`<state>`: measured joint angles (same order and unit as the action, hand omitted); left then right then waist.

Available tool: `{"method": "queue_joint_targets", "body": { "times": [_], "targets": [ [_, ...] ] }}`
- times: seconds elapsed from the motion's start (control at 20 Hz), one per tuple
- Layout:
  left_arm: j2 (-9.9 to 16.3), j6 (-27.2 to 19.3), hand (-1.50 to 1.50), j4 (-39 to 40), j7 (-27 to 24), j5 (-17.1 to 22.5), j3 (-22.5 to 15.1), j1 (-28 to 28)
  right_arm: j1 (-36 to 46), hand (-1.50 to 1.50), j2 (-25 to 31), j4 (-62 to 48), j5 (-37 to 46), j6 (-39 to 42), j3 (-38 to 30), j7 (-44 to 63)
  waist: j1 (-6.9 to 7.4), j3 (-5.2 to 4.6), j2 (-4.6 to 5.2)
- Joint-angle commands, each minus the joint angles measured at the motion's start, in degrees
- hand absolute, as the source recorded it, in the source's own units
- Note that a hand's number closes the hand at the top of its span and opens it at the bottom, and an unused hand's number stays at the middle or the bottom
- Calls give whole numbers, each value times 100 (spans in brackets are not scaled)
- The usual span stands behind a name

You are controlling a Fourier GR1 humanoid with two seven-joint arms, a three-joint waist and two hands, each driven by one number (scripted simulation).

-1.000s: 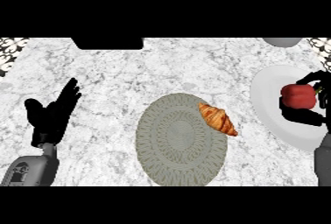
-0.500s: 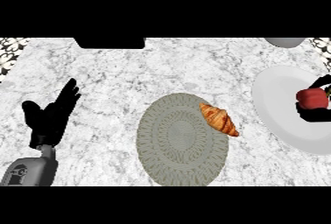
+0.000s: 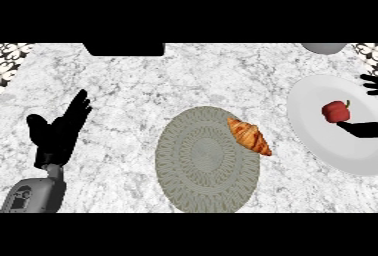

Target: Pick the bell pepper from the placemat and place it in the plate

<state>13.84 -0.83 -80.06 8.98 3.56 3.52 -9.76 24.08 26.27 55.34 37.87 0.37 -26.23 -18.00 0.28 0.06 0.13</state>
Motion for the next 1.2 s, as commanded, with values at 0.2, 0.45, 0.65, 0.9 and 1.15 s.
{"method": "queue_joint_targets", "body": {
  "times": [0.2, 0.45, 0.65, 0.9, 1.15],
  "targets": [
    [-41, -60, 0, -194, 228, 17, 27, 56, 342, -150, -249, 860, -1543, 939, -422, -719, -71, -7, -48],
    [-110, -96, 0, -41, 57, -87, 0, 67, 90, -150, -613, 1254, -2527, 1529, -868, 466, -125, -10, -47],
    [-5, -41, 0, -149, 41, -82, 79, 171, -333, -150, -215, 1184, -3392, 2647, -1263, 873, -135, -8, -38],
    [-35, 165, 0, -8, -172, -83, 157, 164, -670, -150, -84, 1088, -3628, 2634, -1157, 536, -37, -5, -14],
    [113, 347, 0, -197, 161, 65, 314, 65, -266, -150, 855, 61, -3825, 2919, -1333, 224, -1, -3, -10]
  ]
}}
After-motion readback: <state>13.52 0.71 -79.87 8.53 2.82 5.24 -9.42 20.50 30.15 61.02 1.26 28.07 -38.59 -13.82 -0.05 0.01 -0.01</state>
